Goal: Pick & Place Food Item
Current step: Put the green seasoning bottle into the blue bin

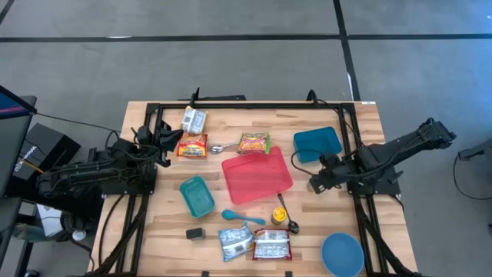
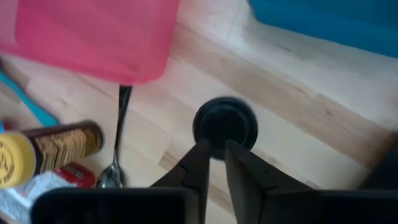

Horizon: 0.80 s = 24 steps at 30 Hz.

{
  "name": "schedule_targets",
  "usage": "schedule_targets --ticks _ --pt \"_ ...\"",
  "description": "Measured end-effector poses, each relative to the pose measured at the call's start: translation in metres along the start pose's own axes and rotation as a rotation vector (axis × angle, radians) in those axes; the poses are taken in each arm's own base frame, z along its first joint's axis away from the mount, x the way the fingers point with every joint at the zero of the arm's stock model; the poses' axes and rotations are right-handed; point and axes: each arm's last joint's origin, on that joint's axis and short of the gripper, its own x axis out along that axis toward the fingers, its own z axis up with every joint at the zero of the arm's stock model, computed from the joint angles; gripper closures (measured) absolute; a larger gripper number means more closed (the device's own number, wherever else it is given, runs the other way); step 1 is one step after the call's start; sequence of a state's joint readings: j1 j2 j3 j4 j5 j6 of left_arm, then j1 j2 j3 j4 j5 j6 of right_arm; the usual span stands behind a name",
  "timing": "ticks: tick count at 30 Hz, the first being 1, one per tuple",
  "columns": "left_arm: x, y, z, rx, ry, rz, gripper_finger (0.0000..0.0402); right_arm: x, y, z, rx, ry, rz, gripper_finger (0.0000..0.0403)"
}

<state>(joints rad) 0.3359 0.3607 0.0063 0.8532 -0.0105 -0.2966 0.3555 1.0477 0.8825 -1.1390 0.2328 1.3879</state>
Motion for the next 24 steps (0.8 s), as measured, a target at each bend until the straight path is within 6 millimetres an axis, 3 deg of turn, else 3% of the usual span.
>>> schedule_targets --ticks 9,17,24 --pt "0.0 0.0 0.0 0.0 0.0 0.0 0.0389 0.005 0.002 0.007 -0.004 0.015 -0.013 0.0269" --pt "0.0 0.0 0.0 0.0 -0.001 0.0 0.0389 0.022 0.011 0.006 -0.022 0.07 -0.087 0.0178" --pt "0.0 0.0 0.0 0.0 0.0 0.0 0.0389 0.03 0.012 0.013 -0.008 0.089 -0.121 0.0157"
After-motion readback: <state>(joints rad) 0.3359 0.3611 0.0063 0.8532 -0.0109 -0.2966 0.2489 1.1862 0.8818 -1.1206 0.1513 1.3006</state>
